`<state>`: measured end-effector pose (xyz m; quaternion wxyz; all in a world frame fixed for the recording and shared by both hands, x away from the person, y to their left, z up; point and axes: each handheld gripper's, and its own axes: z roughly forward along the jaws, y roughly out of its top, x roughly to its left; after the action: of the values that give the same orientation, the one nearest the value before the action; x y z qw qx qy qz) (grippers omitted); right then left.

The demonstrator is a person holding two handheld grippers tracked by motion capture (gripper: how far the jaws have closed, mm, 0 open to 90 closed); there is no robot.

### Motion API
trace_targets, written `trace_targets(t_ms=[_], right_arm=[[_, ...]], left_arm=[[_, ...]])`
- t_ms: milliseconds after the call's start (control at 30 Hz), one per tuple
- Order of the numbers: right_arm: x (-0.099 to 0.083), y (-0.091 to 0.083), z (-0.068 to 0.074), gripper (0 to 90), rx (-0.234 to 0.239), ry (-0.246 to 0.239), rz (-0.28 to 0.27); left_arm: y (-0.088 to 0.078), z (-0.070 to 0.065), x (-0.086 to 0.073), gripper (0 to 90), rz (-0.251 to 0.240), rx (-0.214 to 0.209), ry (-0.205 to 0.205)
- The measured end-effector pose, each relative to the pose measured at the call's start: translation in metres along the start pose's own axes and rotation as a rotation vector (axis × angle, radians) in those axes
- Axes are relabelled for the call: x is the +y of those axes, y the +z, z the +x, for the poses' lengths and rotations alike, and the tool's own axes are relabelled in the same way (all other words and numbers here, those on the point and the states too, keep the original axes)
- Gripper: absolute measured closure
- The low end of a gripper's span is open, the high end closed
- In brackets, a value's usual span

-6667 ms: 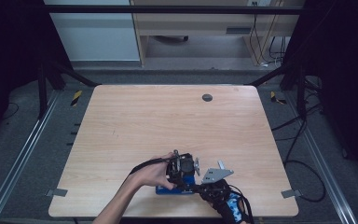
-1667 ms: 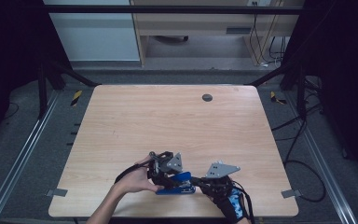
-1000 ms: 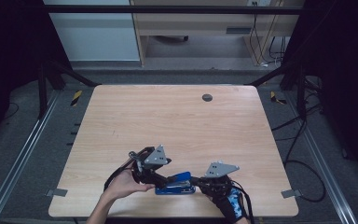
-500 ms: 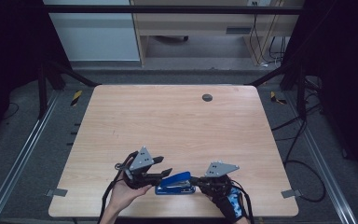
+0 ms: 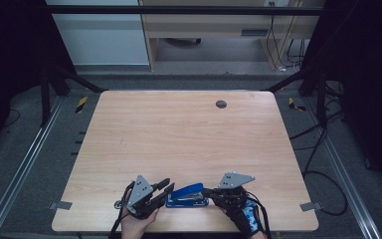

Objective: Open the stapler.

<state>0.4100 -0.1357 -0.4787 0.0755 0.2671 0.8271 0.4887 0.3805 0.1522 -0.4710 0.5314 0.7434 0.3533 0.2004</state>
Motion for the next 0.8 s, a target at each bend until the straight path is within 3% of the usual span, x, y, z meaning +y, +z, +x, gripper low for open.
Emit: trace_targets(t_ms=[233, 400, 800], right_arm=[[0.0, 0.0, 0.0, 90.0, -0.001, 0.0, 0.001], [0.0, 0.001, 0.0, 90.0, 0.001, 0.002, 0.001], [0.001, 0.001, 0.0, 90.0, 0.003, 0.004, 0.003]], left_arm=[[-0.003, -0.007, -0.017, 82.9, -0.033, 0.072, -0.054], [-0.004, -0.016, -0.027, 86.7, -0.058, 0.126, -0.072], [0.0, -0.047, -0.04, 87.0, -0.096, 0.168, -0.07]])
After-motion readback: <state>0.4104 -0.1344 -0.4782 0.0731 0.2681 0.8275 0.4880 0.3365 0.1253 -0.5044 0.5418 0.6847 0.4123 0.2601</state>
